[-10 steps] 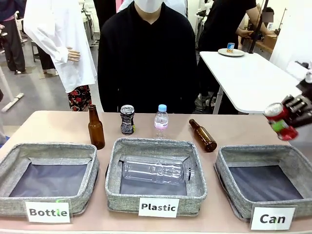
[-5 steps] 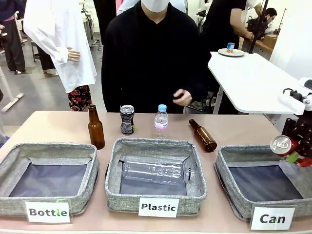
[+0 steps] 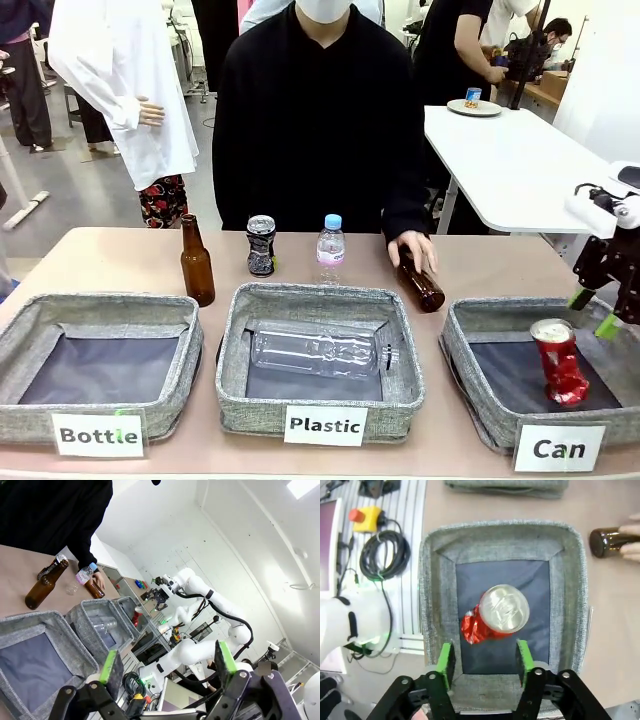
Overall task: Sort the can waste into the basket.
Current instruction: Pick up the can waste from the table and place it in the right Fabric basket.
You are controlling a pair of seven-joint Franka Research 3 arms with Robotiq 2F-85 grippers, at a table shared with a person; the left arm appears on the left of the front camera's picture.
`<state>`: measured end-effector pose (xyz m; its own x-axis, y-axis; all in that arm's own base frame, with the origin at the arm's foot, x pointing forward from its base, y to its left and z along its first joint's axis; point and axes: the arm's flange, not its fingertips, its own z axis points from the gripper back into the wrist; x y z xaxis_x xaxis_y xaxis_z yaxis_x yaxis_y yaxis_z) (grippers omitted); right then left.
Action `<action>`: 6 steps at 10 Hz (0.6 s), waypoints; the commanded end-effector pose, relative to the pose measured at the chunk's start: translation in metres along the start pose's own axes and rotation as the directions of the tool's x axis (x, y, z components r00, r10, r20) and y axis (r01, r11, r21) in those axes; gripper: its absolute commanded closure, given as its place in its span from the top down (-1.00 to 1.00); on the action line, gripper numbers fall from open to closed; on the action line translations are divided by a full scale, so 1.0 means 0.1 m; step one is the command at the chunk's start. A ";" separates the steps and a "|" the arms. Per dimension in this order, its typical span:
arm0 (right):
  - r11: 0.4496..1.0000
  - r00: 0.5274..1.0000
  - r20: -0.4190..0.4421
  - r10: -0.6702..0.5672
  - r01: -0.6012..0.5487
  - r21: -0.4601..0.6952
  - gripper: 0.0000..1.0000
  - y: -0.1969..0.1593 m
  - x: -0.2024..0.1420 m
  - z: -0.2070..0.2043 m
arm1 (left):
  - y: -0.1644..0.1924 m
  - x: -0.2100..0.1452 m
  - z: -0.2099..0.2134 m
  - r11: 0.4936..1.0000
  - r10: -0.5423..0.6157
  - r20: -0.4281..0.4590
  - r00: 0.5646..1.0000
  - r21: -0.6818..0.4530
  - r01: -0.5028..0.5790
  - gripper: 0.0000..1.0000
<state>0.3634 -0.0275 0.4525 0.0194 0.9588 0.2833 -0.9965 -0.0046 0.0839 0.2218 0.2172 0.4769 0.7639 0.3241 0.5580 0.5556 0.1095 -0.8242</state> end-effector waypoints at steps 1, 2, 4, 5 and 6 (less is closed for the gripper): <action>1.000 1.000 -0.011 -0.024 0.024 -0.001 1.00 -0.09 0.02 0.01 | -0.01 -0.01 -0.01 1.000 -0.017 0.011 1.000 -0.007 0.018 0.92; 1.000 1.000 -0.001 -0.029 0.029 0.005 1.00 -0.11 -0.01 0.02 | -0.01 -0.01 -0.01 1.000 -0.017 0.011 1.000 -0.007 0.018 0.92; 0.998 0.995 0.092 -0.049 0.046 0.041 1.00 -0.20 -0.04 0.07 | -0.01 -0.01 -0.01 1.000 -0.017 0.011 1.000 -0.007 0.018 0.92; 0.995 0.970 0.230 -0.082 0.065 0.080 1.00 -0.27 -0.05 0.13 | -0.01 -0.01 -0.01 1.000 -0.017 0.011 1.000 -0.007 0.018 0.92; 0.979 0.869 0.454 -0.196 0.145 0.145 1.00 -0.34 -0.02 0.22 | -0.01 -0.01 -0.01 1.000 -0.017 0.011 1.000 -0.007 0.018 0.92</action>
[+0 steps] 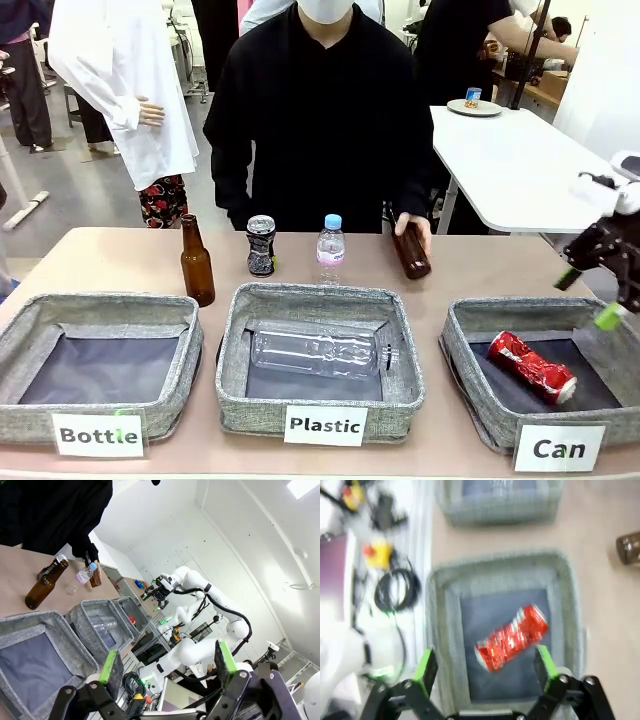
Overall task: Sort the can waste into the basket.
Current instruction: Pick up the can waste from the table and place it in the right Fabric basket.
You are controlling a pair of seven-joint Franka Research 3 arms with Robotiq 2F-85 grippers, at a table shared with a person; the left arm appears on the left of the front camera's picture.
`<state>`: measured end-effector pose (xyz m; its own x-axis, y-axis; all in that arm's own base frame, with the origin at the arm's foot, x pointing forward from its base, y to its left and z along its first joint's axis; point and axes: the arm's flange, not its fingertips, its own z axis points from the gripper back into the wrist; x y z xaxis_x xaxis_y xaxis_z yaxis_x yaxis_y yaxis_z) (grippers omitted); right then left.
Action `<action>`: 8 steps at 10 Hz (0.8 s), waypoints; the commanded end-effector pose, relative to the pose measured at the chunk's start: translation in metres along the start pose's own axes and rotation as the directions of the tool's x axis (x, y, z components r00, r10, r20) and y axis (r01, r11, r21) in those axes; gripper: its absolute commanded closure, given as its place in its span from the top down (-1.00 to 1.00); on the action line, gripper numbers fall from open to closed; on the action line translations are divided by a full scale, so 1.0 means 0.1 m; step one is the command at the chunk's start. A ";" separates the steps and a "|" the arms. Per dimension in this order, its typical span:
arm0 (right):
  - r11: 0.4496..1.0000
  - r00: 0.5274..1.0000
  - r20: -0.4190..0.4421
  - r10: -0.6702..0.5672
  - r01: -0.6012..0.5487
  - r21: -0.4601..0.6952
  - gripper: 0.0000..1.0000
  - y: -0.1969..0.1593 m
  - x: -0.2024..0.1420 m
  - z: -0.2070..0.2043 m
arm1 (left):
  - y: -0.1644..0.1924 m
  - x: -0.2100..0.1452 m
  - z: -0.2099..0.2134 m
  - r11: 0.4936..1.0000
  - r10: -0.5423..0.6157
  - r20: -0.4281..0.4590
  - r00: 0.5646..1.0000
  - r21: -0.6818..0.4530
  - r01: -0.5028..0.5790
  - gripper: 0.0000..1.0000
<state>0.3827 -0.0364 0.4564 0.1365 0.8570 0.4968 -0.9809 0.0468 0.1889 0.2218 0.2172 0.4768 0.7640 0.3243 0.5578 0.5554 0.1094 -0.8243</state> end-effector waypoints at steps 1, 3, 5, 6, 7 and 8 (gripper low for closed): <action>0.968 0.833 0.495 -0.245 0.235 0.085 1.00 -0.22 0.17 0.19 | -0.01 -0.01 -0.01 1.000 -0.018 0.010 1.000 -0.007 0.018 0.92; 0.784 0.467 0.650 -0.600 0.507 0.360 1.00 -0.48 0.14 0.34 | -0.01 -0.01 -0.01 1.000 -0.018 0.010 1.000 -0.007 0.018 0.92; 0.694 0.326 0.642 -0.694 0.541 0.476 1.00 -0.74 -0.02 0.40 | -0.01 -0.01 -0.01 1.000 -0.018 0.010 1.000 -0.007 0.018 0.92; 0.661 0.263 0.645 -0.717 0.548 0.512 1.00 -0.89 -0.13 0.45 | -0.01 -0.01 -0.01 1.000 -0.018 0.010 1.000 -0.007 0.018 0.92; 0.645 0.248 0.642 -0.726 0.569 0.510 1.00 -1.03 -0.23 0.46 | -0.01 -0.01 -0.01 1.000 -0.018 0.010 1.000 -0.007 0.018 0.92; 0.627 0.238 0.632 -0.738 0.589 0.510 1.00 -1.19 -0.30 0.44 | -0.01 -0.01 -0.01 1.000 -0.018 0.010 1.000 -0.007 0.018 0.92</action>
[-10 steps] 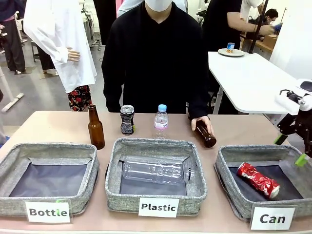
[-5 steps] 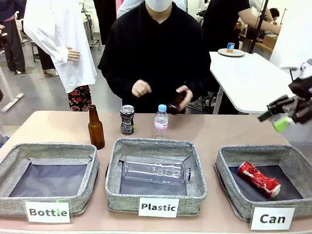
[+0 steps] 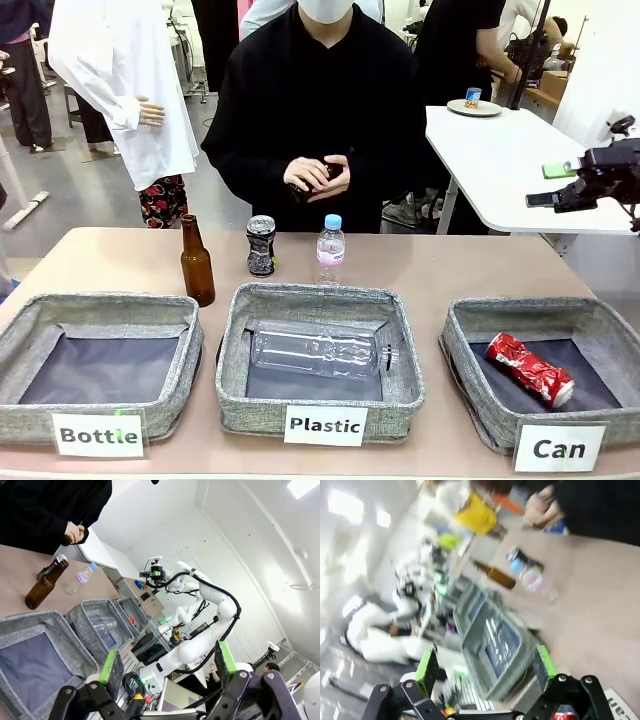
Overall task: Sort the can waste into the basket.
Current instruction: Pick up the can waste from the table and place it in the right Fabric basket.
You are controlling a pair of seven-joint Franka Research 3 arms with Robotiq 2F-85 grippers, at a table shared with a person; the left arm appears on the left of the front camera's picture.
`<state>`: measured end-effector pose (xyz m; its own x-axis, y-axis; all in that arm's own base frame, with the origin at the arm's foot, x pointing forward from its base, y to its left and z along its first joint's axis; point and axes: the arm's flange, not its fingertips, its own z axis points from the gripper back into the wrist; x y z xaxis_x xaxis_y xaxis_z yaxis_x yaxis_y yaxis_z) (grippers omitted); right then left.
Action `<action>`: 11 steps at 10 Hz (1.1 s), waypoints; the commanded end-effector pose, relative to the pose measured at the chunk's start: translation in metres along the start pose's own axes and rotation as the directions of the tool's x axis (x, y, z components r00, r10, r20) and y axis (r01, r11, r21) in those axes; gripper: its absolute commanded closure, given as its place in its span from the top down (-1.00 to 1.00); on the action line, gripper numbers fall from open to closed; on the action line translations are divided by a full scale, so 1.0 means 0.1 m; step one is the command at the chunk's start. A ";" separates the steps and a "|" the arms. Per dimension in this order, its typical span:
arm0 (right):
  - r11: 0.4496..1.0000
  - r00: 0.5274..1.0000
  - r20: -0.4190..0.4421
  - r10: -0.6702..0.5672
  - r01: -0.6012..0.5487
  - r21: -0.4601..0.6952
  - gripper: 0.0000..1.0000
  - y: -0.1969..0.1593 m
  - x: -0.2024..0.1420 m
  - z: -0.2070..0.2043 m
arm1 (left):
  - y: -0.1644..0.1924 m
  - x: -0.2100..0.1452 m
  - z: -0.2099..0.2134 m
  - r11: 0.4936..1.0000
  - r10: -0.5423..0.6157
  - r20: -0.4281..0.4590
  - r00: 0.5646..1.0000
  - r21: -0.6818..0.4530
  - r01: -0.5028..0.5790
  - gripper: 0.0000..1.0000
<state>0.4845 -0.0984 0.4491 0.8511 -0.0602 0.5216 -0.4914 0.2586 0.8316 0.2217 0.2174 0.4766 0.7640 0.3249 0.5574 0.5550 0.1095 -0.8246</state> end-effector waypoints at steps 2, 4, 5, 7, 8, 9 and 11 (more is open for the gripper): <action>0.997 0.992 -0.100 0.079 -0.079 0.007 1.00 0.15 -0.08 -0.09 | -0.01 -0.01 -0.01 1.000 -0.018 0.010 1.000 -0.007 0.018 0.92; 0.997 0.992 -0.100 0.079 -0.079 0.007 1.00 0.15 -0.08 -0.09 | -0.01 -0.01 -0.01 1.000 -0.018 0.010 1.000 -0.007 0.018 0.92; 0.997 0.992 -0.100 0.079 -0.079 0.007 1.00 0.15 -0.08 -0.09 | -0.01 -0.01 -0.01 1.000 -0.018 0.010 1.000 -0.007 0.018 0.92; 0.997 0.992 -0.100 0.079 -0.079 0.007 1.00 0.15 -0.08 -0.09 | -0.01 -0.01 -0.01 1.000 -0.018 0.010 1.000 -0.007 0.018 0.92; 0.997 0.992 -0.100 0.079 -0.079 0.007 1.00 0.15 -0.08 -0.09 | -0.01 -0.01 -0.01 1.000 -0.018 0.010 1.000 -0.007 0.018 0.92; 0.997 0.992 -0.100 0.079 -0.079 0.007 1.00 0.15 -0.08 -0.09 | 0.00 0.00 0.00 1.000 0.000 0.000 1.000 0.000 0.000 0.92; 0.997 0.992 -0.100 0.079 -0.079 0.007 1.00 0.15 -0.08 -0.09 | -0.72 -0.10 0.60 0.984 -0.165 0.087 0.982 0.077 0.159 0.92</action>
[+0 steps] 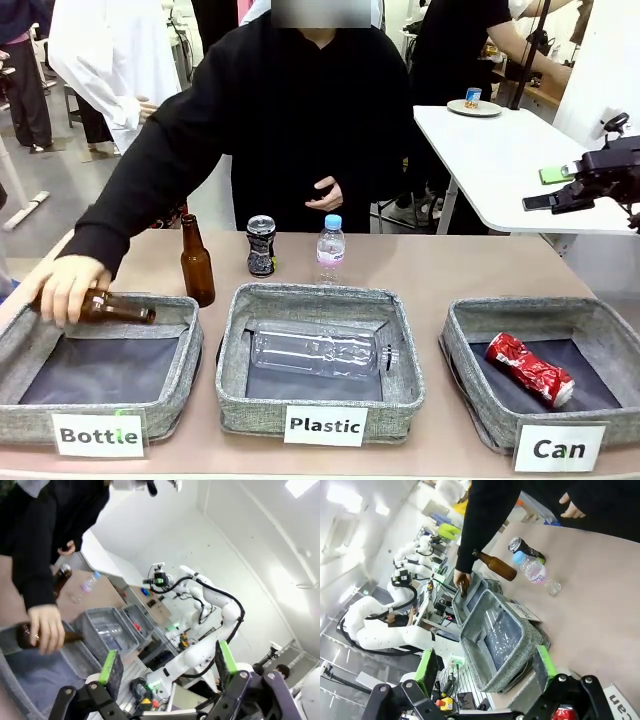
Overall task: Sort the can waste into the basket.
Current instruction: Pick up the can waste from the table and place it in the right Fabric basket.
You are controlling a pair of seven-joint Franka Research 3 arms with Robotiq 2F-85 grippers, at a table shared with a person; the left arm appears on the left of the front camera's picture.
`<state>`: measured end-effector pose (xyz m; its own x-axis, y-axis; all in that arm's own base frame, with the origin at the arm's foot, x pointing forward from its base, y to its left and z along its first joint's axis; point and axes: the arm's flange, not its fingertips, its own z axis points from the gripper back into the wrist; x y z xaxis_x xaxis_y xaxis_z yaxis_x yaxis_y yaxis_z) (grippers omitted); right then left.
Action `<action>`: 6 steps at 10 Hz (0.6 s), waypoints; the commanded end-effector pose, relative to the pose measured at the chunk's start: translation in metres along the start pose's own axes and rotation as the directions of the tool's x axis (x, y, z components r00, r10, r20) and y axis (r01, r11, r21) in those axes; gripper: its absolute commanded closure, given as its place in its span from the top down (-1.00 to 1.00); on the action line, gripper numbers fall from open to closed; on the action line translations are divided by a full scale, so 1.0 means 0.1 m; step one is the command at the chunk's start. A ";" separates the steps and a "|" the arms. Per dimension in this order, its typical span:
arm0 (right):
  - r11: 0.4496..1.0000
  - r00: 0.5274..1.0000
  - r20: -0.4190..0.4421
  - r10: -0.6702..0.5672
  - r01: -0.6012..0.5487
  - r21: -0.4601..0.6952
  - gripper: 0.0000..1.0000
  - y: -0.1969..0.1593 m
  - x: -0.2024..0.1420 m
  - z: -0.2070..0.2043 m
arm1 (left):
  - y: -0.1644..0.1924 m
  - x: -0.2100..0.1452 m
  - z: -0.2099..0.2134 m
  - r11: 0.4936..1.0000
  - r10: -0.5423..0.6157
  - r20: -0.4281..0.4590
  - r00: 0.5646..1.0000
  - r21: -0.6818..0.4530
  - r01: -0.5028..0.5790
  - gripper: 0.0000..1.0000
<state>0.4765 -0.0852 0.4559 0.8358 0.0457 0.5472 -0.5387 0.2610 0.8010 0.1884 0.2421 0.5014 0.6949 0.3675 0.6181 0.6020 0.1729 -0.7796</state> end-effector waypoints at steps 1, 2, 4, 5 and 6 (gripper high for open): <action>1.000 1.000 -0.005 0.023 -0.023 0.005 1.00 0.02 -0.04 0.01 | -0.47 -0.02 0.40 0.989 -0.114 0.073 0.991 0.098 0.107 0.92; 1.000 1.000 -0.005 0.023 -0.023 0.005 1.00 0.02 -0.04 0.01 | -0.58 -0.09 0.46 0.986 -0.142 0.074 0.987 0.093 0.135 0.92; 1.000 1.000 -0.005 0.023 -0.023 0.005 1.00 0.02 -0.04 0.01 | -0.57 -0.21 0.38 0.986 -0.153 0.045 0.987 0.072 0.150 0.92; 1.000 1.000 -0.005 0.023 -0.023 0.005 1.00 0.02 -0.04 0.01 | -0.57 -0.22 0.33 0.986 -0.155 0.025 0.988 0.064 0.153 0.92; 1.000 1.000 -0.005 0.023 -0.023 0.005 1.00 0.02 -0.04 0.01 | -0.57 -0.23 0.27 0.985 -0.160 0.011 0.987 0.072 0.159 0.92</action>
<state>0.4762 -0.0853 0.4555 0.8355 0.0456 0.5477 -0.5392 0.2605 0.8009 0.1328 0.2550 0.5329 0.5892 0.3681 0.7193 0.6662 0.2824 -0.6902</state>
